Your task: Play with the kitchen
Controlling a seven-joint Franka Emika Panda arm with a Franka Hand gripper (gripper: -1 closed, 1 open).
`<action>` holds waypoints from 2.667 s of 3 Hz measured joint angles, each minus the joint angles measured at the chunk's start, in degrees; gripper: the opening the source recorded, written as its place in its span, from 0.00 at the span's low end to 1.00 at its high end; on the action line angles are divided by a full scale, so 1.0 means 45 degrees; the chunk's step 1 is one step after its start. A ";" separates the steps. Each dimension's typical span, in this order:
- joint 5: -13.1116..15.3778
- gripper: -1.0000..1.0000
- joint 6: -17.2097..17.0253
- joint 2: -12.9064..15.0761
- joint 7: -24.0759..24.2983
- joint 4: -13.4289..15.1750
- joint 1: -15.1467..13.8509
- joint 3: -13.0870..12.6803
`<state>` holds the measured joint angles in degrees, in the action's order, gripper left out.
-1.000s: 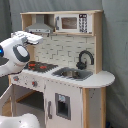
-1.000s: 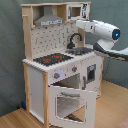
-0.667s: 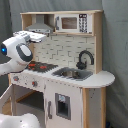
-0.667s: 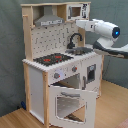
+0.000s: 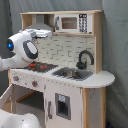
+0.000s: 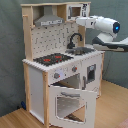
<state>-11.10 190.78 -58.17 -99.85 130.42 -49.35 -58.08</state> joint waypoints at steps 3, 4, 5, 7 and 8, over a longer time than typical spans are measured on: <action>0.0001 1.00 -0.0161 0.2903 -0.2871 -0.0830 -0.0072 -0.0087; 0.0004 1.00 -0.0562 0.3800 -0.3368 -0.1611 -0.0357 -0.0510; 0.0004 1.00 -0.1064 0.4278 -0.3481 -0.2444 -0.0893 -0.1168; 0.0000 1.00 -0.2232 0.4437 -0.3402 -0.3797 -0.2470 -0.2221; -0.0001 1.00 -0.2806 0.4436 -0.2938 -0.4543 -0.3145 -0.2750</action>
<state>-11.10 178.15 -38.21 -113.07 109.98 -63.50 -70.46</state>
